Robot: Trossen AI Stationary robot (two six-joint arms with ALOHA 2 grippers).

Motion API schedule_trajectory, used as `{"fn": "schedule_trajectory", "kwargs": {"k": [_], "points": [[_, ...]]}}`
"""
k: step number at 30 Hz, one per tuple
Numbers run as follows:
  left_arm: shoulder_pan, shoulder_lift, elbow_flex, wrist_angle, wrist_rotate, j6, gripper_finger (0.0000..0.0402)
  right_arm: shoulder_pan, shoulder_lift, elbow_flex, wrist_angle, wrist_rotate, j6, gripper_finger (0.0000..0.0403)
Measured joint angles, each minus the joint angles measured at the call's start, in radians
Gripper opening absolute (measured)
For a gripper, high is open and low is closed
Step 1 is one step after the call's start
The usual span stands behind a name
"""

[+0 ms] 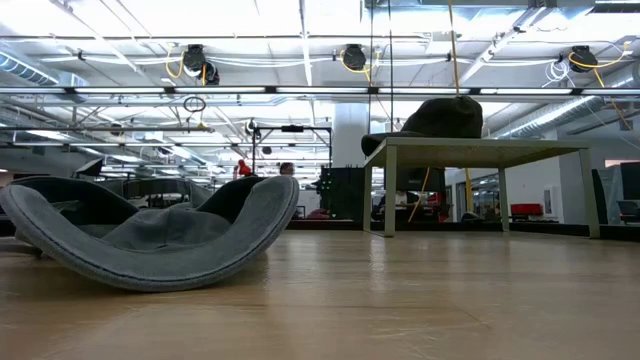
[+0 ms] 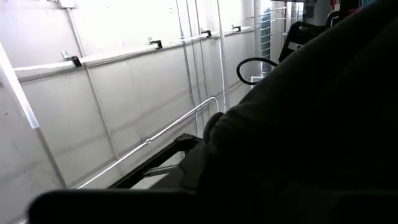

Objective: Pick & Place hat
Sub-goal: Stack the black cap on the black cap on the shelf

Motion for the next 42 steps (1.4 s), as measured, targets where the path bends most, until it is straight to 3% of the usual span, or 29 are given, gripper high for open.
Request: {"fn": "schedule_trajectory", "kwargs": {"k": [2, 7, 16, 22, 34, 42], "points": [[0.0, 0.0, 0.0, 0.002, 0.0, -0.001, 0.0008, 0.0, 0.0, 0.0, 0.001, -0.021, -0.029, 0.0014], [-0.001, 0.0, 0.0, 0.003, -0.022, -0.047, 0.0025, -0.007, -0.005, 0.0, 0.0, -0.079, -0.057, 0.0012], [0.0, -0.002, 0.0, -0.004, -0.103, -0.4, 0.0083, -0.089, -0.09, 0.0, -0.011, -0.218, -0.098, 0.0004], [0.0, -0.002, 0.0, -0.065, -0.176, -0.578, 0.0102, -0.179, -0.182, 0.001, -0.15, -0.321, -0.112, 0.0003], [0.0, 0.013, 0.0, -0.069, -0.163, -0.88, 0.0108, -0.446, -0.306, 0.001, -0.329, -0.592, -0.157, 0.0003], [0.0, 0.039, 0.0, -0.068, -0.167, -0.921, 0.0108, -0.692, -0.271, 0.001, -0.34, -0.796, -0.185, 0.0002]]}}
